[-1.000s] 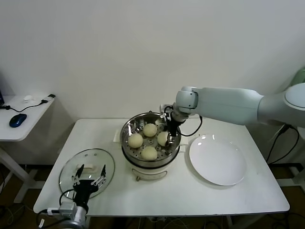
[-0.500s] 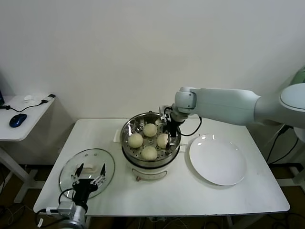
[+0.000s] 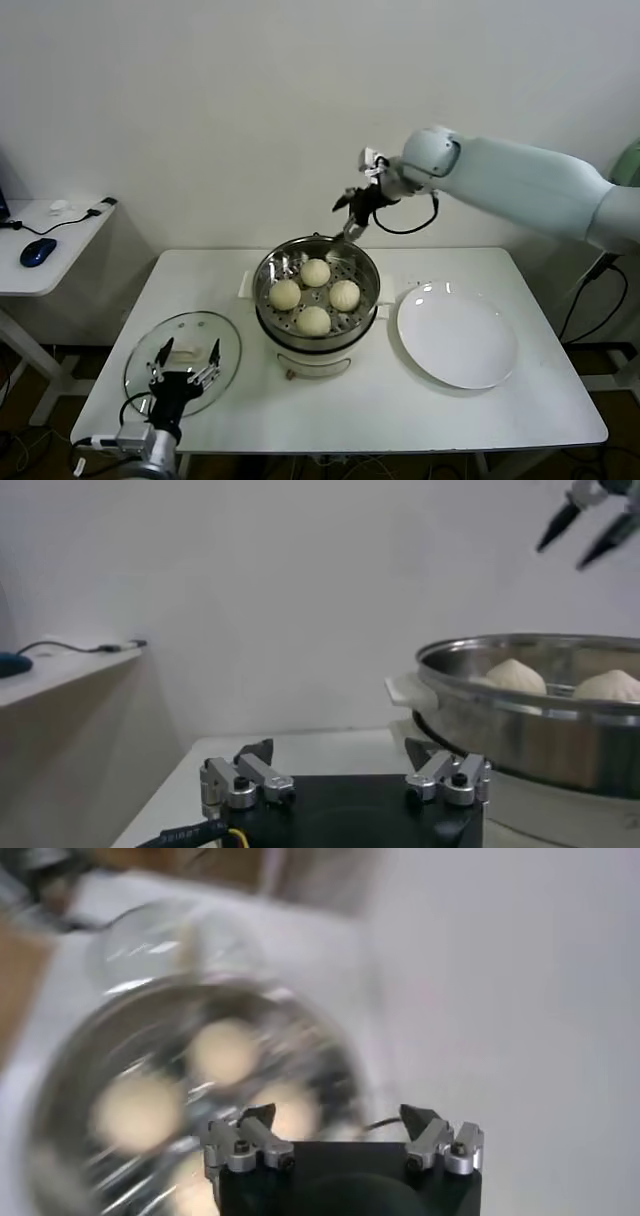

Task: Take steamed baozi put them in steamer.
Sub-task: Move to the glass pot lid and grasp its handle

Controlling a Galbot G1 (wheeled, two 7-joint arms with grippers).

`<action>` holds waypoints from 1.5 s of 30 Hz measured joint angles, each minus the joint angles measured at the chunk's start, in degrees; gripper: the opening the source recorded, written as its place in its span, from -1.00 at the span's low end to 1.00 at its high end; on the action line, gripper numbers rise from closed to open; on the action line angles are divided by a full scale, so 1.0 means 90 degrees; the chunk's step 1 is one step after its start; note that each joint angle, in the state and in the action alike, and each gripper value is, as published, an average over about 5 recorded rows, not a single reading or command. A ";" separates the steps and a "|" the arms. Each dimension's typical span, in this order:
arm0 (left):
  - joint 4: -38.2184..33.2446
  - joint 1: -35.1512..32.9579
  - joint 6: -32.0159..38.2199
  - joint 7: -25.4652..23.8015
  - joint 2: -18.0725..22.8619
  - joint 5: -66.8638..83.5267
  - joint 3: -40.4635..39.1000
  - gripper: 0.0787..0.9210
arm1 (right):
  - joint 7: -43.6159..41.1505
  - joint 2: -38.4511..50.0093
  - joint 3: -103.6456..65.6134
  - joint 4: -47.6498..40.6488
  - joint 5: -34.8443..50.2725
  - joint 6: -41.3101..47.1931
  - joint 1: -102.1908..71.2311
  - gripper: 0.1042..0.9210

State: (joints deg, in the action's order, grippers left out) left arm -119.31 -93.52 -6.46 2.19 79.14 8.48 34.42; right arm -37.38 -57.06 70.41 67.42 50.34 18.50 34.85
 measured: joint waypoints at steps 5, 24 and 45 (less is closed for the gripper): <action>0.0061 0.0081 0.0117 -0.0002 -0.0061 -0.0015 0.0066 0.77 | 0.1552 0.0896 -0.1631 0.0546 -0.0074 0.0032 -0.1192 0.76; 0.0366 0.0263 0.0636 0.0168 -0.0278 -0.0741 0.0098 0.77 | 0.3399 0.1278 -0.9254 0.2176 -0.1623 -0.1823 -0.8942 0.76; 0.1272 0.0257 0.1149 0.1455 -0.0712 -0.4848 0.0255 0.77 | 0.3463 -0.1092 -1.1459 0.2171 -0.3101 -0.3526 -1.2395 0.76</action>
State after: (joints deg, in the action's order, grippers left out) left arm -107.86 -91.20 3.88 15.29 72.73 -35.14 36.71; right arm -6.21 -66.89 -32.72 86.96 22.43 -13.23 -76.71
